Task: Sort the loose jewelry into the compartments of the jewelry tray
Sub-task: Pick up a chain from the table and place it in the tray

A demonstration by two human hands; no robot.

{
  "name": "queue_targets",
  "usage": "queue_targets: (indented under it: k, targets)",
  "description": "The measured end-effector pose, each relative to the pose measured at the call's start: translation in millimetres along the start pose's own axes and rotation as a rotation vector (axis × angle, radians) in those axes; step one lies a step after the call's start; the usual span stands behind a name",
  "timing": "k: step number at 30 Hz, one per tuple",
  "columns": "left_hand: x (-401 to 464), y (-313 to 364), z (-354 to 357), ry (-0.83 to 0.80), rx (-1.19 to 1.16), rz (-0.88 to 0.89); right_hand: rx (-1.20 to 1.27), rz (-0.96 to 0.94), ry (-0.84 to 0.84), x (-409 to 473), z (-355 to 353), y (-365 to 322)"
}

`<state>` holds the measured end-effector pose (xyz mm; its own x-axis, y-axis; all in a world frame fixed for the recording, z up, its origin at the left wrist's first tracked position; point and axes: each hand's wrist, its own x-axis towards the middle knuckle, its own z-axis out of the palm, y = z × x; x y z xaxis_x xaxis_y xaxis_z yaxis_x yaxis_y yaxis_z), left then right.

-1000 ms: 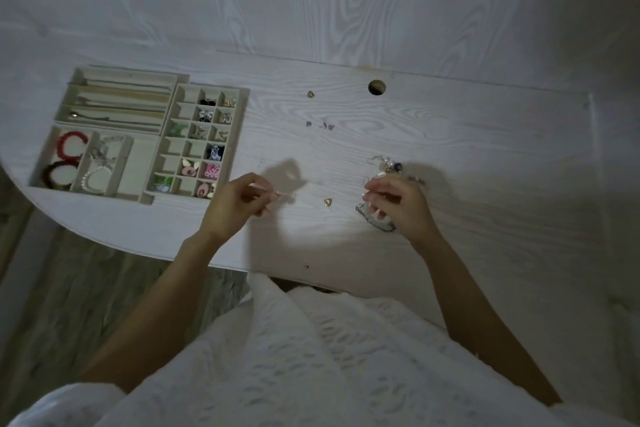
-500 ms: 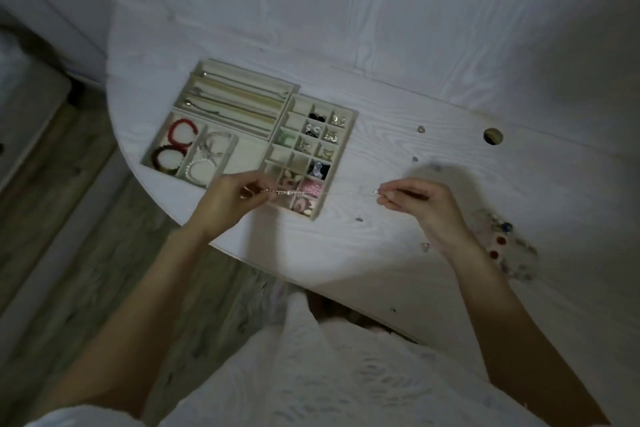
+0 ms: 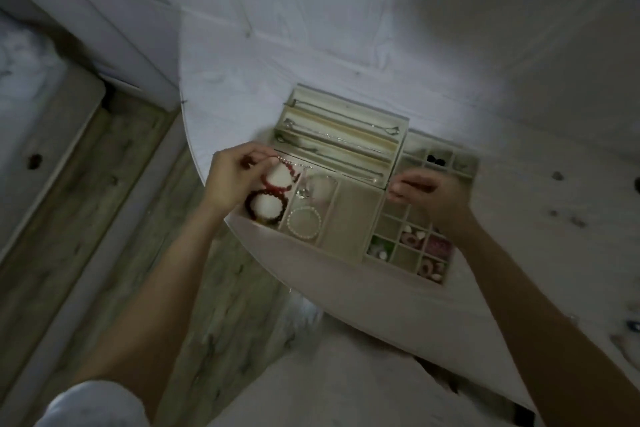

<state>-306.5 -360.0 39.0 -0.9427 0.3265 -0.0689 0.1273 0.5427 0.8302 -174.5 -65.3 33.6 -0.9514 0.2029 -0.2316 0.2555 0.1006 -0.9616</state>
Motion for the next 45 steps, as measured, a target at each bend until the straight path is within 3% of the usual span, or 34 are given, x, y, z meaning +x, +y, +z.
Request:
queue_targets:
  k: [5, 10, 14, 25, 30, 45]
  targets:
    - [45, -21, -7, -0.038, 0.393, 0.235, -0.519, -0.075, 0.117, 28, 23, 0]
    - [81, -39, -9, -0.234, 0.654, 0.528, -0.791, -0.116, 0.091, 44, 30, 13]
    - [96, -40, -9, -0.314, 0.705, 0.652, -0.941, -0.193, 0.052, 48, 30, 21]
    - [114, -39, -7, -0.457, 0.747, 0.742, -1.114, -0.318, 0.014, 51, 29, 23]
    - [110, -33, -9, -0.403, 0.779, 0.707, -1.141, -0.287, 0.076, 49, 29, 17]
    - [120, -26, 3, -0.541, 0.843, 0.68, -1.312, -0.33, -0.193, 71, 34, 9]
